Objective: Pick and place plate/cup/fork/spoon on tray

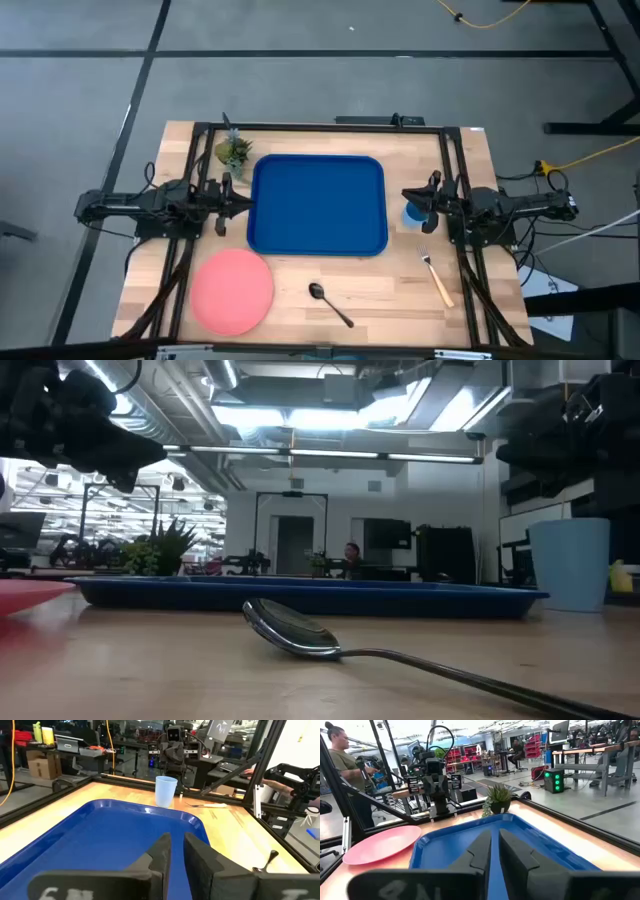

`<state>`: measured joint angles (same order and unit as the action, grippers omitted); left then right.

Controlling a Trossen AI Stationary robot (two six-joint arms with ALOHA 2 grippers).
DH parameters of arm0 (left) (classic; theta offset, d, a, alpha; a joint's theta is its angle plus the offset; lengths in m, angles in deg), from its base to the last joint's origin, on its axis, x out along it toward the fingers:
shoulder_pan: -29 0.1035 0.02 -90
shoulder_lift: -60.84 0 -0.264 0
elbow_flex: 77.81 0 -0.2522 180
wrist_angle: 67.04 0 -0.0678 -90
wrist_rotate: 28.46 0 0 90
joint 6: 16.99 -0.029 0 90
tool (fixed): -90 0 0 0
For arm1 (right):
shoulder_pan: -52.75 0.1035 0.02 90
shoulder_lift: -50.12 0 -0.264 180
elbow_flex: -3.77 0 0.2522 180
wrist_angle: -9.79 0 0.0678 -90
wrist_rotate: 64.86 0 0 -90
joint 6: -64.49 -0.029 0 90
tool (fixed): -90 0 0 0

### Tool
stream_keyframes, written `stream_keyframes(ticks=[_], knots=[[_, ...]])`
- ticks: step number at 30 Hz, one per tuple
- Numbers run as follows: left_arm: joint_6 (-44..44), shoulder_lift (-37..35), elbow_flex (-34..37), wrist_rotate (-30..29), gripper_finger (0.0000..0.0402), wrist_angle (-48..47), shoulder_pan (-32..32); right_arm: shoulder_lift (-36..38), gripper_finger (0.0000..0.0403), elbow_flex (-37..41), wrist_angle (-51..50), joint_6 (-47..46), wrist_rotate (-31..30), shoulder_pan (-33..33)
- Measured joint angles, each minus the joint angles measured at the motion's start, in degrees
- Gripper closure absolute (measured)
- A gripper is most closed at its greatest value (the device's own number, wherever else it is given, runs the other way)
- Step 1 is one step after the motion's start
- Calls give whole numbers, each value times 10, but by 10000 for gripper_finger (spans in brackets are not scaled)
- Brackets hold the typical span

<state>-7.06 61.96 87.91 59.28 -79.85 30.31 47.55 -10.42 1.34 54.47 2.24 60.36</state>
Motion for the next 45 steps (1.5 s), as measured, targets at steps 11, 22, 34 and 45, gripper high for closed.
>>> stream_keyframes(ticks=[11, 22, 34, 45], knots=[[0, 0, 0, 0, 357, 0, 0, 0, 361, 0, 0, 0, 0, 0], [0, 0, 0, 0, 357, 0, 0, 0, 361, 0, 0, 0, 0, 0], [0, 0, 0, 0, 357, 0, 0, 0, 361, 0, 1, -3, 0, 0], [0, 0, 0, 0, 357, 0, 0, 0, 361, -1, 66, -158, -15, -1]])
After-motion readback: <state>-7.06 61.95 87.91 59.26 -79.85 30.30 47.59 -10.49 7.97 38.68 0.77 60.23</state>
